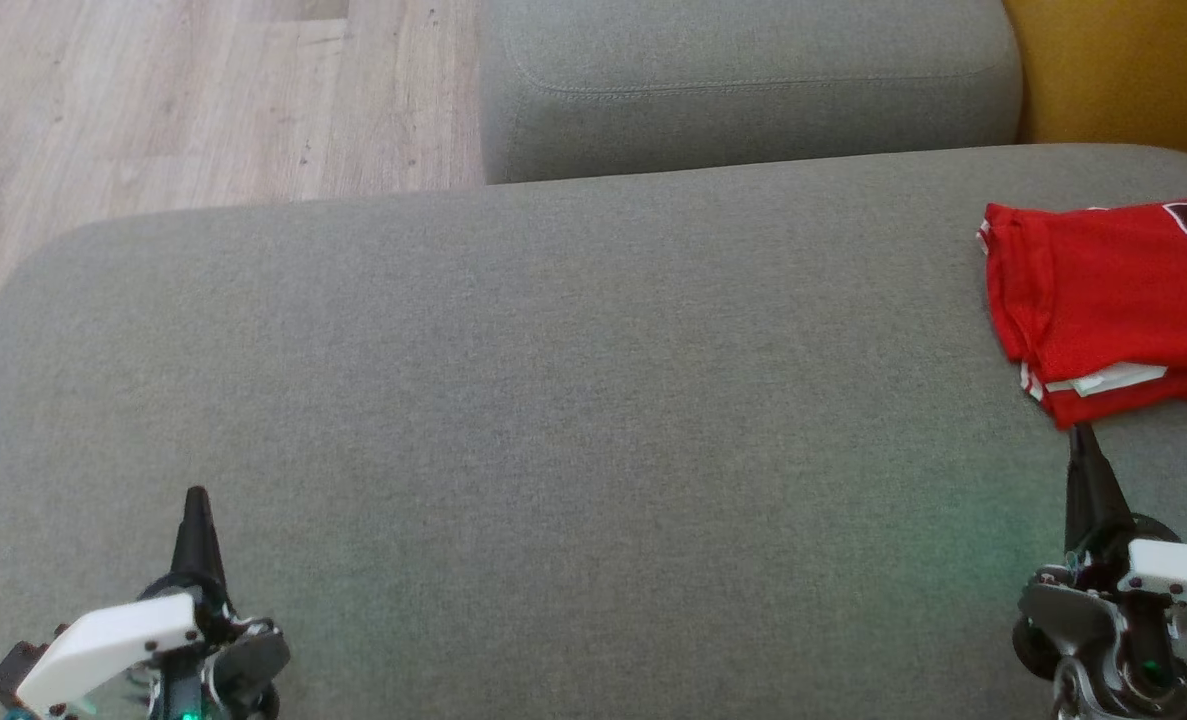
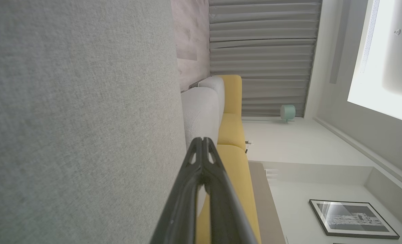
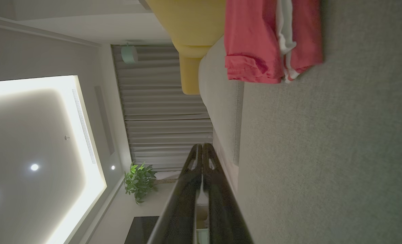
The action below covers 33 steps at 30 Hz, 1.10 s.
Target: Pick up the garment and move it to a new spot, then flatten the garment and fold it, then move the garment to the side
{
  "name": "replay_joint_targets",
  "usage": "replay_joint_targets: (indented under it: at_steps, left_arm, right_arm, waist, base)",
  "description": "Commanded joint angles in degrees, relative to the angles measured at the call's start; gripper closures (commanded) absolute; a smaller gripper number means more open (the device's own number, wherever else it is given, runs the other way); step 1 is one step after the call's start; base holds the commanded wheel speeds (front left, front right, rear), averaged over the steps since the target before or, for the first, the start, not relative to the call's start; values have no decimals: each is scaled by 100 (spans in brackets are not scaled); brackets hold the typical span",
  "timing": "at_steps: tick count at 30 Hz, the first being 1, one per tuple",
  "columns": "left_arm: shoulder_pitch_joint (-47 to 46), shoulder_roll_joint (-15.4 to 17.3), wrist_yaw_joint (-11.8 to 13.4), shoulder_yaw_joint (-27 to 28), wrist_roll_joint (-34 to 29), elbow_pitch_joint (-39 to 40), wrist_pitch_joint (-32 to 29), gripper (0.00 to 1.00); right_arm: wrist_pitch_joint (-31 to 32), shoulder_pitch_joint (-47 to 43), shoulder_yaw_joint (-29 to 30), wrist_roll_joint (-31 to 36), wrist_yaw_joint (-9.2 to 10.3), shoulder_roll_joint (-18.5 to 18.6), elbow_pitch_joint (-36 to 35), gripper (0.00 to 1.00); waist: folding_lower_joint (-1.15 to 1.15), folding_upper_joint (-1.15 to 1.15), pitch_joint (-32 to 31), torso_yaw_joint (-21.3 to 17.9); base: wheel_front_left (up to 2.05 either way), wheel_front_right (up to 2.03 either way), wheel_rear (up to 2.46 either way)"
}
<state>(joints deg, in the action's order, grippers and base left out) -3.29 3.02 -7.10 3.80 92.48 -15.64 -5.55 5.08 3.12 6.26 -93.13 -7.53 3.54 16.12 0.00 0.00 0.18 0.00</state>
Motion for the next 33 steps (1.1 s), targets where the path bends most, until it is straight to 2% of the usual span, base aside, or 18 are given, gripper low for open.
replay_joint_targets:
  at_steps: [1,33]
  left_arm:
    - [-285,34,-38,210,20,161,-43,100]
    - [-287,16,-38,235,0,160,-63,100]
  right_arm:
    - [41,295,-98,-7,4,24,-217,100]
    - [76,298,-54,30,4,-7,-214,100]
  waist:
    - [0,0,0,0]
    - [0,0,0,0]
  base:
    - [0,0,0]
    - [0,0,0]
